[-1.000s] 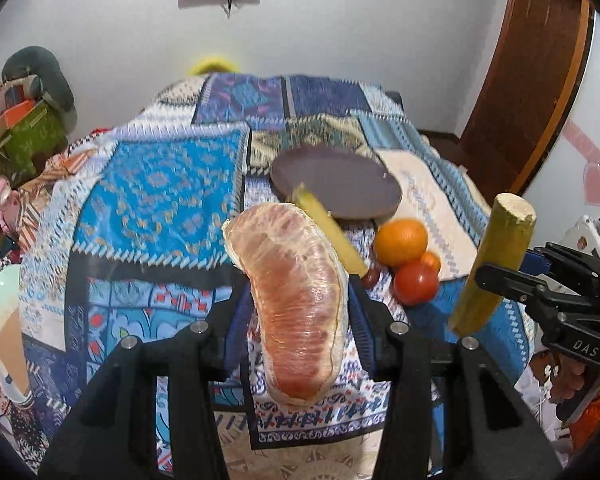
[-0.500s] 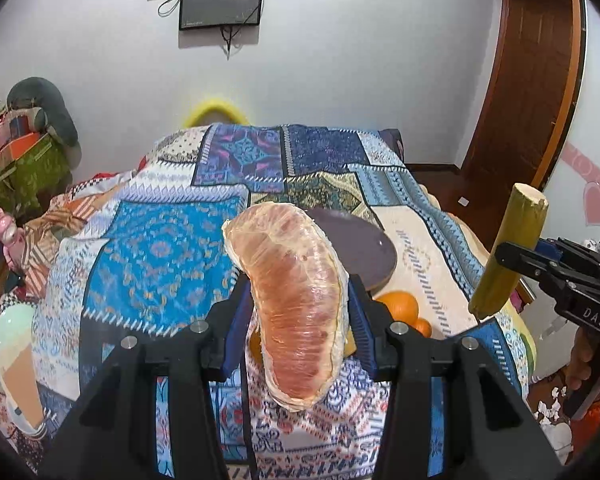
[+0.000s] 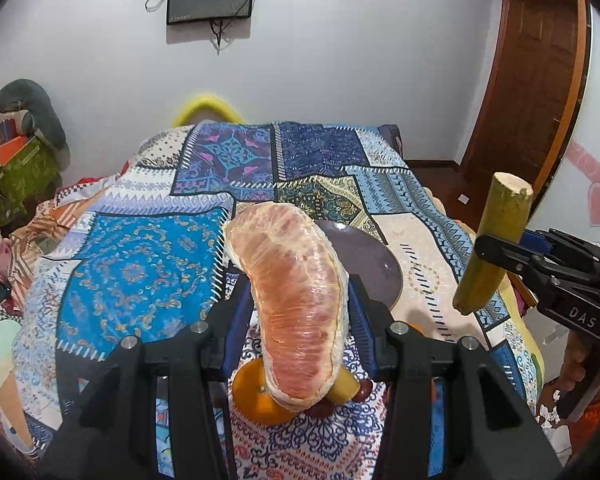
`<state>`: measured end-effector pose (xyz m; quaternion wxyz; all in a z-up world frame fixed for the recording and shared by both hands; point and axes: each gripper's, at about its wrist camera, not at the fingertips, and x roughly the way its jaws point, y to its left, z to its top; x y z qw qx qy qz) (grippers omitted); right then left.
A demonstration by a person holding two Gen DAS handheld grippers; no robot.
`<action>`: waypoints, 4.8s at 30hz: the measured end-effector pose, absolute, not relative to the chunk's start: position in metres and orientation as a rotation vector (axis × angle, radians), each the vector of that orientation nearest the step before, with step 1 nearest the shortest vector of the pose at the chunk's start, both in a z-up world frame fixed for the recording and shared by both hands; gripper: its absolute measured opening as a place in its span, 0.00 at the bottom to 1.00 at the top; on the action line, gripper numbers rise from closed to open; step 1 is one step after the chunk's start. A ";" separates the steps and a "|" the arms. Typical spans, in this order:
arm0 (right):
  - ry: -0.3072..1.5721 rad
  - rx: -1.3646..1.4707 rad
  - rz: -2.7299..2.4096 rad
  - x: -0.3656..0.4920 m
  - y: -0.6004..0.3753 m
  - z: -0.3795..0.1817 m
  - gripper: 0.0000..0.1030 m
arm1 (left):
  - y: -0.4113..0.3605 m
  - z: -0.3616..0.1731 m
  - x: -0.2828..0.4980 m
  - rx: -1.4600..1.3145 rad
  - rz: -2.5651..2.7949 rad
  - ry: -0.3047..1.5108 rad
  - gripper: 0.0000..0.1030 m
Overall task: Organize fruits
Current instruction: 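Lift and carry the pomelo segment and corn cob toward the purple plate with both tools, then lower both items onto the purple plate and open both tools, then grasp a large orange with the left tool while the right tool grasps the second corn cob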
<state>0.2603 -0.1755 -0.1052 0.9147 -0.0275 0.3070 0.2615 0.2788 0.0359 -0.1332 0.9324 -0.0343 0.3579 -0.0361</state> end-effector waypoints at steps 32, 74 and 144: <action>0.858 -0.075 0.569 0.365 -0.144 -0.182 0.35 | 0.022 -0.226 0.397 -0.102 -0.071 0.928 0.45; 0.792 -0.147 0.549 0.313 -0.134 -0.142 0.35 | 0.060 -0.167 0.331 -0.115 0.003 0.839 0.52; 0.942 -0.225 0.654 0.267 -0.040 -0.216 0.38 | 0.112 -0.245 0.244 -0.107 -0.035 0.953 0.65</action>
